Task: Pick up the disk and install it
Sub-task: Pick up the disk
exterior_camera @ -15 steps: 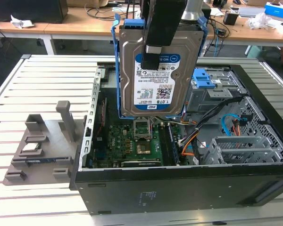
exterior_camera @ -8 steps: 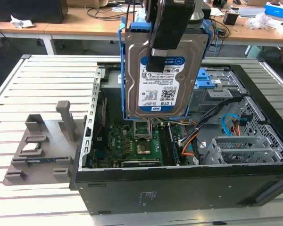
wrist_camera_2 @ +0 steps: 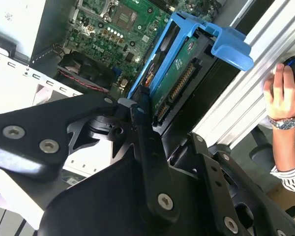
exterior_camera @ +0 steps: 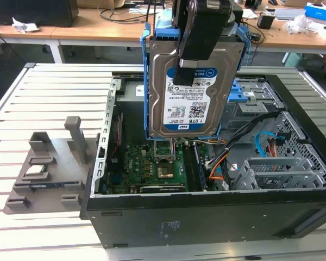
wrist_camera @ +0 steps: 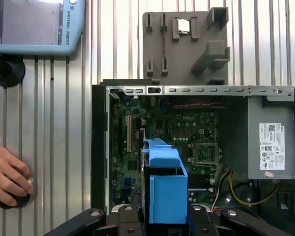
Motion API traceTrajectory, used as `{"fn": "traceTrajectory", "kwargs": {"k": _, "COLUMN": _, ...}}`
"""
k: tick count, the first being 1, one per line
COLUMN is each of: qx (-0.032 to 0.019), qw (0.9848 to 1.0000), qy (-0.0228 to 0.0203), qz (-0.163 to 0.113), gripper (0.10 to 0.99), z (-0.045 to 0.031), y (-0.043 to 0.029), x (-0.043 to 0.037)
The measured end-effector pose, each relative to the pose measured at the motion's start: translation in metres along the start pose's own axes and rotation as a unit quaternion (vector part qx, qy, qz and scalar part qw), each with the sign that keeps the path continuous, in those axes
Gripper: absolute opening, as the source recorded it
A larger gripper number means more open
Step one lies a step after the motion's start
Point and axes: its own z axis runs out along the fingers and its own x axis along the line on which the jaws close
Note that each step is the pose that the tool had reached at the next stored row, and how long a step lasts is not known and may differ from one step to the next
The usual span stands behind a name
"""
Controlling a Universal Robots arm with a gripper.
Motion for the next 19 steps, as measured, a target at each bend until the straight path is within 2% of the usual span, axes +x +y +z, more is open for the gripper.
{"fn": "traceTrajectory", "kwargs": {"k": 5, "qx": -0.0003, "qw": 1.0, "qy": 0.0, "qz": 0.0, "gripper": 0.361, "z": 0.0057, "y": -0.0067, "x": -0.0002}}
{"fn": "traceTrajectory", "kwargs": {"k": 13, "qx": -0.0005, "qw": 1.0, "qy": 0.0001, "qz": 0.0, "gripper": 0.361, "z": 0.0084, "y": -0.0206, "x": -0.0004}}
{"fn": "traceTrajectory", "kwargs": {"k": 15, "qx": -0.0005, "qw": 1.0, "qy": 0.0003, "qz": 0.0, "gripper": 0.361, "z": 0.0082, "y": -0.0282, "x": -0.0004}}
{"fn": "traceTrajectory", "kwargs": {"k": 19, "qx": -0.0005, "qw": 1.0, "qy": 0.001, "qz": 0.0, "gripper": 0.361, "z": 0.0079, "y": -0.0384, "x": -0.0005}}
